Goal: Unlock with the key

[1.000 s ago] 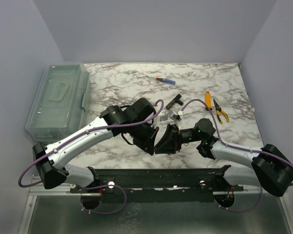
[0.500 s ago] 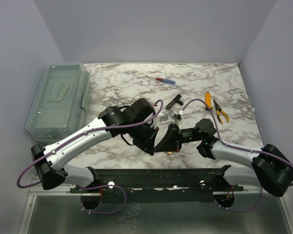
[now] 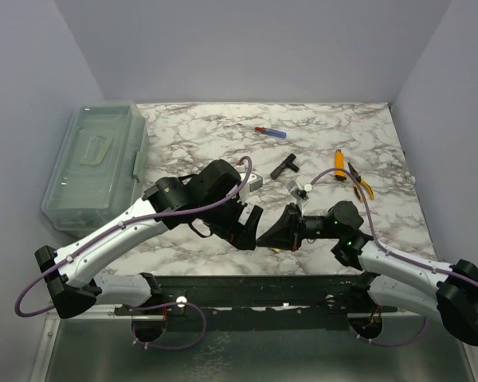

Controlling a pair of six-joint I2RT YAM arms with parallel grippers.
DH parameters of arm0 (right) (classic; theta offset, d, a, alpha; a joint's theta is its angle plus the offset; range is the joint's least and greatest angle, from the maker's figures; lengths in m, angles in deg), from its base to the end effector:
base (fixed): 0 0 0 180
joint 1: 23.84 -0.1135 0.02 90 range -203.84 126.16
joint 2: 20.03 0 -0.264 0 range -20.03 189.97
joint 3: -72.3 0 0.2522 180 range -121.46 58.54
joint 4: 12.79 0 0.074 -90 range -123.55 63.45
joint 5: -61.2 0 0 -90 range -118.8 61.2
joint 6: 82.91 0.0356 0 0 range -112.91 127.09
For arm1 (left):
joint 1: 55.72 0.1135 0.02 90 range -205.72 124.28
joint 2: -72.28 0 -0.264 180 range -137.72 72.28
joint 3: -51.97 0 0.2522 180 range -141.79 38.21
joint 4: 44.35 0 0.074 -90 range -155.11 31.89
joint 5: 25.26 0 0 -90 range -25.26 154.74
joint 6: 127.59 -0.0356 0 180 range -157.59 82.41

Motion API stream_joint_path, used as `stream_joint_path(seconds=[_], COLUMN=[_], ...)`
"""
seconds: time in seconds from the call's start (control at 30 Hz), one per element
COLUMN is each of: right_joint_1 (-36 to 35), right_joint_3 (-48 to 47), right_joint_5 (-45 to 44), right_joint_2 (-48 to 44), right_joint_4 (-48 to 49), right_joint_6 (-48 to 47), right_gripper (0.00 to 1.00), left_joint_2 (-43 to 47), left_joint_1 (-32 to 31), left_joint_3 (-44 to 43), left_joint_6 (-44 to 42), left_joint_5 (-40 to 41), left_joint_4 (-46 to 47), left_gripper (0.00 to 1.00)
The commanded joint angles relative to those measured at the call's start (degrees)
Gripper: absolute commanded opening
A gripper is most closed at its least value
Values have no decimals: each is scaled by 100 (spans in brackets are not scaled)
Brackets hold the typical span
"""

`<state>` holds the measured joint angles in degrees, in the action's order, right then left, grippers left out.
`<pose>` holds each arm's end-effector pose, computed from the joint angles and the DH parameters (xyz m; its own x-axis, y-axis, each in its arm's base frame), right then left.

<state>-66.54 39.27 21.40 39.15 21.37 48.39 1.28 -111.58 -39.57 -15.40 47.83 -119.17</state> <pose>0.1336 0.1605 0.2426 -0.5786 0.0410 -0.8146 -0.8138 -0.0966 0.5731 0.1224 -0.1989 0.3639 -0.7570 0.4725 -0.4514 0.6494 0.6208 -0.4392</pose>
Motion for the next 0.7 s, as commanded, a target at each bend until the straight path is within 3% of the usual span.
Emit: stream_joint_path(seconds=[0.0, 0.43, 0.67], right_joint_1=[-28, -28, -26], right_joint_3=[75, -227, -458], right_joint_5=[-1897, -6405, -7398], right_joint_2=[-487, -2510, -3081], right_joint_4=[-1657, -5918, -7261], right_joint_6=[-298, 1134, 1878], right_gripper=[0, 0, 0], left_joint_2=[238, -241, -1006], left_joint_1=[-4, -4, -62], left_joint_3=[204, 781, 846], left_joint_6=[89, 488, 687], left_joint_5=[756, 1570, 1868], left_joint_4=[264, 1465, 1925], left_gripper=[92, 85, 82])
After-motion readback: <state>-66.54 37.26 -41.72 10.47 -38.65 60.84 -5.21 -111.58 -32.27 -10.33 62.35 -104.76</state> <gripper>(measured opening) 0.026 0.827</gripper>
